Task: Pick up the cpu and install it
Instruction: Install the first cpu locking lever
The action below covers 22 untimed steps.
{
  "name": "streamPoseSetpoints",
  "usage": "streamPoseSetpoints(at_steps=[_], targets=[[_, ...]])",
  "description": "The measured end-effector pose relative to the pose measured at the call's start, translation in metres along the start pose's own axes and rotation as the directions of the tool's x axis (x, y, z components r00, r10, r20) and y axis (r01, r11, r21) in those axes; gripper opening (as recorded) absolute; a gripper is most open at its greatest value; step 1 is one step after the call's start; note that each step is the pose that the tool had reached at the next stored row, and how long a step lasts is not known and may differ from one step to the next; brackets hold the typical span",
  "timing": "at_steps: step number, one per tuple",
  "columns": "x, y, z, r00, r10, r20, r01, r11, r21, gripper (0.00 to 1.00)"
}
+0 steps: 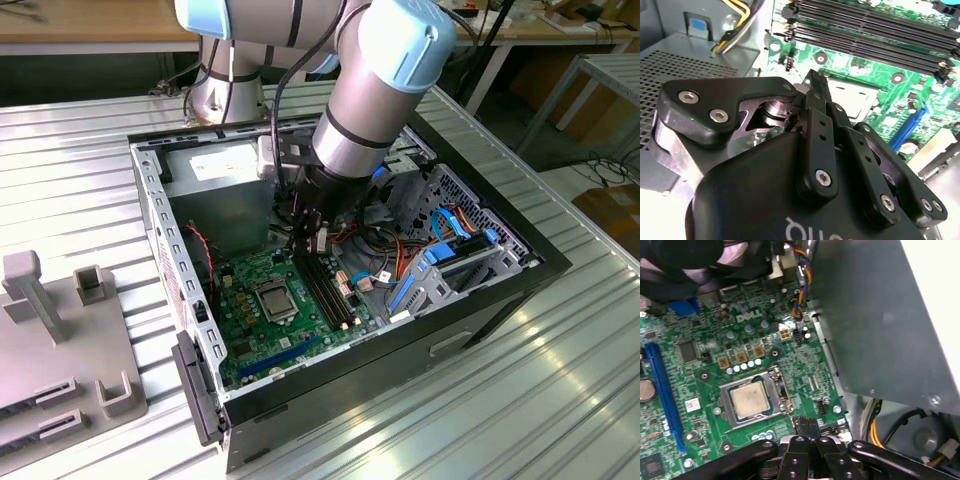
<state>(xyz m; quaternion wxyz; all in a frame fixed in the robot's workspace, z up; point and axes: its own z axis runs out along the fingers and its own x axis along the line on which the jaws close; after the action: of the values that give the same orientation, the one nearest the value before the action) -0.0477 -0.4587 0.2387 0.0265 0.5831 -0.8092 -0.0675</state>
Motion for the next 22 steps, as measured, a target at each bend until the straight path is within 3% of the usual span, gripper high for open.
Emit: streamPoseSetpoints(at_steps=[4,5,10,14,19,22], targets=[[0.0015,0.0026,-0.001,0.9995,-0.03,-0.0057,0.03,0.9995,0.0088,0.11],[0.0032,0.0066,-0.0054,0.9984,-0.056,-0.0057,0.056,0.9981,0.026,0.11],[0.0047,0.0075,-0.006,0.9962,-0.087,-0.0056,0.087,0.9951,0.0459,0.11],[0.0056,0.0091,-0.0058,0.9929,-0.119,-0.0094,0.119,0.9918,0.0464,0.11],[0.0081,0.0127,-0.0054,0.9914,-0.13,-0.0112,0.131,0.9904,0.0458,0.11],[0.0121,0.0113,-0.0055,0.9895,-0.144,-0.0172,0.144,0.9885,0.0457,0.11]])
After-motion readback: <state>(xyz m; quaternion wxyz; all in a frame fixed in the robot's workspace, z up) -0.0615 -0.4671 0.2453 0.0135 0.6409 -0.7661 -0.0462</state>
